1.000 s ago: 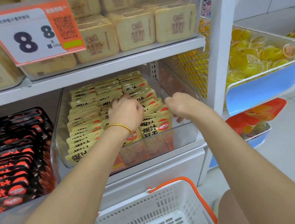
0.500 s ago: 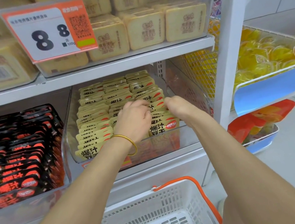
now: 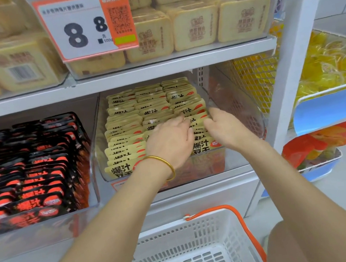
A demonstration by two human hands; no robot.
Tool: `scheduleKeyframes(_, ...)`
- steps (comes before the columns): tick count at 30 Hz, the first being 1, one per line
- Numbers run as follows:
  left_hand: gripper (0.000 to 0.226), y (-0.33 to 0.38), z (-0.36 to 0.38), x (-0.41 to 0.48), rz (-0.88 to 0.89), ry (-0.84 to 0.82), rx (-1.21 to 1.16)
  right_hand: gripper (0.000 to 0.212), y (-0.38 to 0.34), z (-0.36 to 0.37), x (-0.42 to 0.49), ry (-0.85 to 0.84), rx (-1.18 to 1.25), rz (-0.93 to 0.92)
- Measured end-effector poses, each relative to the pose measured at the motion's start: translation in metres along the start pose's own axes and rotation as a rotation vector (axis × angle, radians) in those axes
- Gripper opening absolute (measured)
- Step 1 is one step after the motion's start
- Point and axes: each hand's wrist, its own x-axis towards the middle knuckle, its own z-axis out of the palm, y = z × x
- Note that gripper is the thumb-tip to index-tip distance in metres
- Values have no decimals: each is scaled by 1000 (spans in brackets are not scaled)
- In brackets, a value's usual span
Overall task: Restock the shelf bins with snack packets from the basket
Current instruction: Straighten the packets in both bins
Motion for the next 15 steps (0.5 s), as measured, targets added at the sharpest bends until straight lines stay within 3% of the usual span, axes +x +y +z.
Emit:
scheduleKeyframes(2,46,0,-2,3,31,-14,-3,31,-2,-2,-3,39,-160,19)
scheduleKeyframes(4,46,-4,-7,3,54,21,-16,29,-16,0,-10,201,-343,-32)
scheduleKeyframes(7,55,-30,-26,-13,6,174,16,41,-63,19,-21,359,-248,-268)
scheduleKeyframes(12,58,-110,-45,-94,-224,411,40,53,-134,73,-50,217,-18,-525)
scheduleKeyframes(15,54,-165,-60,-129,-375,352,110,52,-182,108,-64,68,131,-544)
